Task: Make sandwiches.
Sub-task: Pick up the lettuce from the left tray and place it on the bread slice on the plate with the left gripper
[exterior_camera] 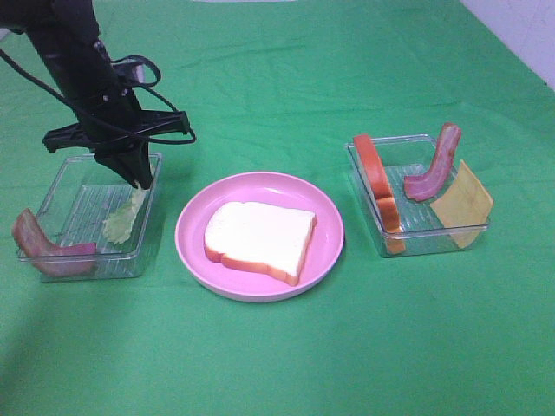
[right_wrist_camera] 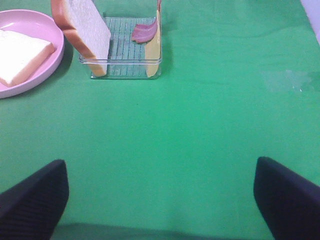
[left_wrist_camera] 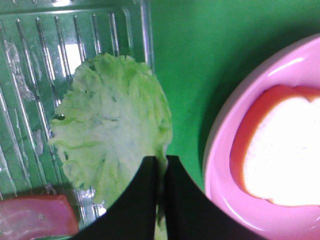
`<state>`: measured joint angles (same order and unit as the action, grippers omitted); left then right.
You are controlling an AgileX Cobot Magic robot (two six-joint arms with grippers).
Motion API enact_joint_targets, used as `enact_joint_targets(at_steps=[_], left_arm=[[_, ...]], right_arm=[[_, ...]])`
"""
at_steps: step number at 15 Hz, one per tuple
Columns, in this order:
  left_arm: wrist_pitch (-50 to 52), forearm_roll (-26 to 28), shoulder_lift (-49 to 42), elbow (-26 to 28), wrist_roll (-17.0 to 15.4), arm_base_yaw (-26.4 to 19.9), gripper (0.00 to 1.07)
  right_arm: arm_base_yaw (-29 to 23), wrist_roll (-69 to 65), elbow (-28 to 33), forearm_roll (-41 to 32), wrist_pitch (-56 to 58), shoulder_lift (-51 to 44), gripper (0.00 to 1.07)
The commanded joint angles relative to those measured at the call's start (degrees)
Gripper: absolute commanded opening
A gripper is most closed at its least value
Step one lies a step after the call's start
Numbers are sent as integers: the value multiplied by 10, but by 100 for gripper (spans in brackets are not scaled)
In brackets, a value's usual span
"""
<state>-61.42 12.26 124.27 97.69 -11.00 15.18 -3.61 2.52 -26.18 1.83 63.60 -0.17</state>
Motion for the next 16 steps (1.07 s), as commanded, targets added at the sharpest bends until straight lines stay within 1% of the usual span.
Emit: enact_joint_targets(at_steps=[1, 3, 4, 6, 7, 9, 10, 11, 13, 14, 15, 16], left_arm=[[-47, -7, -4, 33, -4, 1, 0], [-92, -12, -4, 69, -1, 1, 0], [-102, -13, -4, 78, 1, 1, 0], [-144, -14, -5, 125, 5, 1, 0], [-141, -11, -28, 154, 7, 3, 0], [-141, -5, -45, 174, 9, 5, 0], [-141, 6, -56, 186, 22, 7, 0], [-141, 34, -62, 193, 43, 11, 0], [-142, 118, -66, 193, 110, 22, 0], [-142, 136, -66, 192, 118, 26, 0], [-142, 156, -65, 192, 137, 37, 0], [-142, 162, -64, 192, 154, 54, 0]], right_arm=[[4, 3, 2, 0, -7, -18, 97], [4, 3, 2, 0, -7, -18, 97], [4, 3, 2, 0, -7, -18, 97], [4, 3, 2, 0, -7, -18, 97], [4, 3, 2, 0, -7, -18, 97], [4, 3, 2, 0, -7, -18, 97], [4, 3, 2, 0, -7, -18, 97], [4, 2, 2, 0, -7, -18, 97], [4, 2, 2, 0, -7, -18, 97], [4, 2, 2, 0, -7, -18, 97], [4, 2, 2, 0, -7, -18, 97], [4, 2, 2, 0, -7, -18, 97]])
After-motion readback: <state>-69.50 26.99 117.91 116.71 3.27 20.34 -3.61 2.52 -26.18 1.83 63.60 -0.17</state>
